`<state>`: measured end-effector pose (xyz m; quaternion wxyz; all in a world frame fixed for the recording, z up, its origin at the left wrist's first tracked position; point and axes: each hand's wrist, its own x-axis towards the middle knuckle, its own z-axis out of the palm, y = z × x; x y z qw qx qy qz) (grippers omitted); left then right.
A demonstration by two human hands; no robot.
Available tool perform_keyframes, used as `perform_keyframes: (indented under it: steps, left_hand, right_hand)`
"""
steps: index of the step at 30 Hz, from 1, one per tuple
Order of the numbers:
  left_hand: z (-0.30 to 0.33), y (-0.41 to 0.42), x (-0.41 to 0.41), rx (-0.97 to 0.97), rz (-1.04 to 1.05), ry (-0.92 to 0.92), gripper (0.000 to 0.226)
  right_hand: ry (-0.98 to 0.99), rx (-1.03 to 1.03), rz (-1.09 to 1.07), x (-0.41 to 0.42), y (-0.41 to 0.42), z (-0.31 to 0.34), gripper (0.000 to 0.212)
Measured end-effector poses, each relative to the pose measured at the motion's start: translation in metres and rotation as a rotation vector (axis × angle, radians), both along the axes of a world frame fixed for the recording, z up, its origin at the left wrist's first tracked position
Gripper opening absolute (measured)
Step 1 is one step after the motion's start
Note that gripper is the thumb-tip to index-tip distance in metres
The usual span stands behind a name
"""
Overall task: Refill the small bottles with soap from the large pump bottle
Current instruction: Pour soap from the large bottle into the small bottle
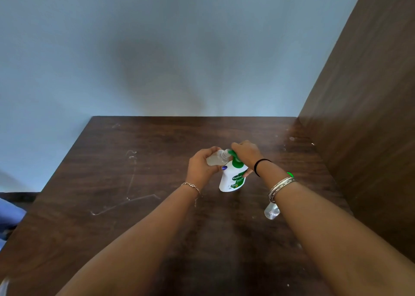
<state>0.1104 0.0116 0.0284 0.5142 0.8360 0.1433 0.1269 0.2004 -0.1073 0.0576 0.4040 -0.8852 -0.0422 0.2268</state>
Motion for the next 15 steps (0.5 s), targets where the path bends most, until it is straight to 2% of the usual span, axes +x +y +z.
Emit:
perform_keyframes:
  steps: [2, 4, 7, 10, 15]
  left_hand:
    - [0.0019, -0.0012, 0.0014, -0.007, -0.009, -0.006, 0.049]
    - [0.0027, -0.0032, 0.0015, -0.001, -0.021, -0.007, 0.049]
    - [-0.0001, -0.0031, 0.0012, 0.008, -0.01, -0.003, 0.049]
    - [-0.0018, -0.0009, -0.0002, 0.013, -0.005, 0.001, 0.048]
    - [0.0013, -0.0019, 0.0017, 0.002, -0.019, -0.012, 0.047]
  right_hand:
    - [0.086, 0.031, -0.009, 0.0018, -0.0029, 0.0, 0.03]
    - [0.091, 0.033, -0.011, 0.0022, -0.0031, 0.0004, 0.029]
    - [-0.043, -0.004, -0.006, 0.0008, 0.0018, 0.0012, 0.026]
    - [-0.122, -0.031, -0.006, -0.0019, 0.0047, 0.0014, 0.033]
    - [0.037, 0.016, -0.001, -0.0012, -0.0019, 0.0036, 0.027]
